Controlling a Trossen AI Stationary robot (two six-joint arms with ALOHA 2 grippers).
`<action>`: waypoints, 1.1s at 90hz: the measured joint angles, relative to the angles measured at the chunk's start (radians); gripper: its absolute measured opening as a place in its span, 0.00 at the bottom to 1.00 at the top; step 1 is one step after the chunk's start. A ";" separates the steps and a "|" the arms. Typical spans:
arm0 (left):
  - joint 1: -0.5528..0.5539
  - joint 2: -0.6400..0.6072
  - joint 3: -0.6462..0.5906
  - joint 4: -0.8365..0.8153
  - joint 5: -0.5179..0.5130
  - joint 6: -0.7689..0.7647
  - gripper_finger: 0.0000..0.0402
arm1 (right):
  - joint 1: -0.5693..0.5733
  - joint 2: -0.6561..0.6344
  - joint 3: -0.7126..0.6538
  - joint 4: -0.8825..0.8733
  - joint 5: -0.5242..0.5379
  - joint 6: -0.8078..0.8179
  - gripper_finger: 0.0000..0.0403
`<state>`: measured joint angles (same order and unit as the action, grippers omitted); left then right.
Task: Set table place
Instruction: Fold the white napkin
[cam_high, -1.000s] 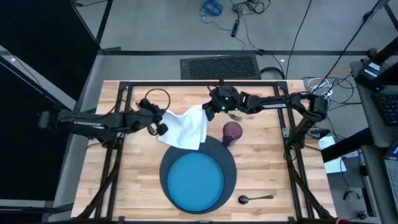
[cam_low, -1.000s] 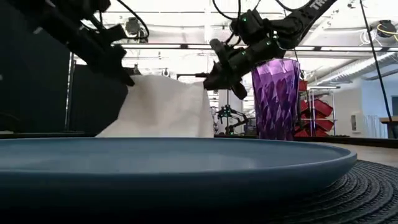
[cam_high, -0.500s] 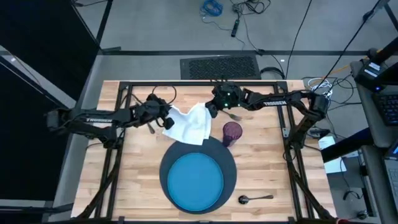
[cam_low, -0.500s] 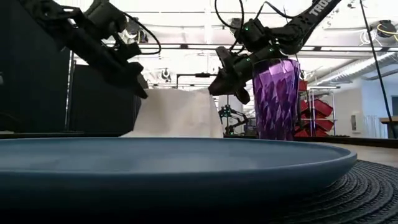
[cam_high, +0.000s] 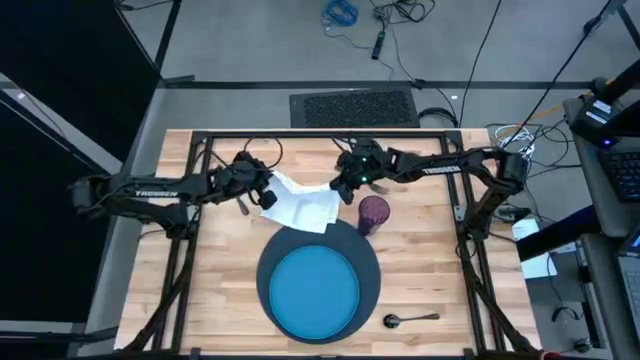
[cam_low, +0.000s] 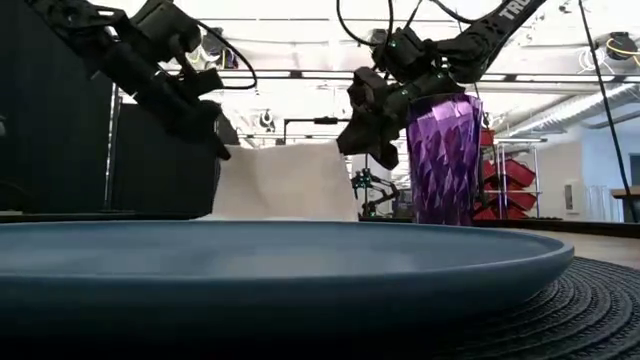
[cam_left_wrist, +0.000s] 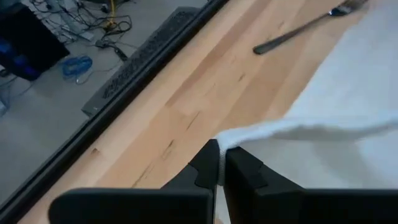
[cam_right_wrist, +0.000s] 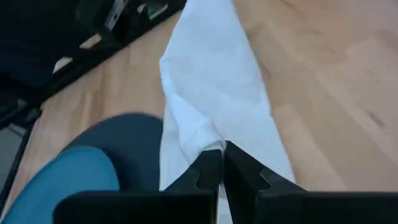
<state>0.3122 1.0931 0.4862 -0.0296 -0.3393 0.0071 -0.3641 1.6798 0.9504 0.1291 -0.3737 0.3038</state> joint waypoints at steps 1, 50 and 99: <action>0.000 -0.002 0.000 -0.006 0.000 0.000 0.00 | 0.001 0.000 0.000 -0.002 0.000 -0.001 0.00; -0.026 -0.029 0.001 -0.070 0.006 -0.010 0.00 | 0.054 0.000 0.000 0.032 -0.131 -0.005 0.00; -0.026 -0.029 0.001 -0.096 0.015 -0.027 0.00 | 0.072 0.000 0.000 -0.008 -0.134 0.017 0.23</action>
<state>0.2859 1.0645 0.4870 -0.1261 -0.3241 -0.0204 -0.2916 1.6798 0.9504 0.1212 -0.5079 0.3206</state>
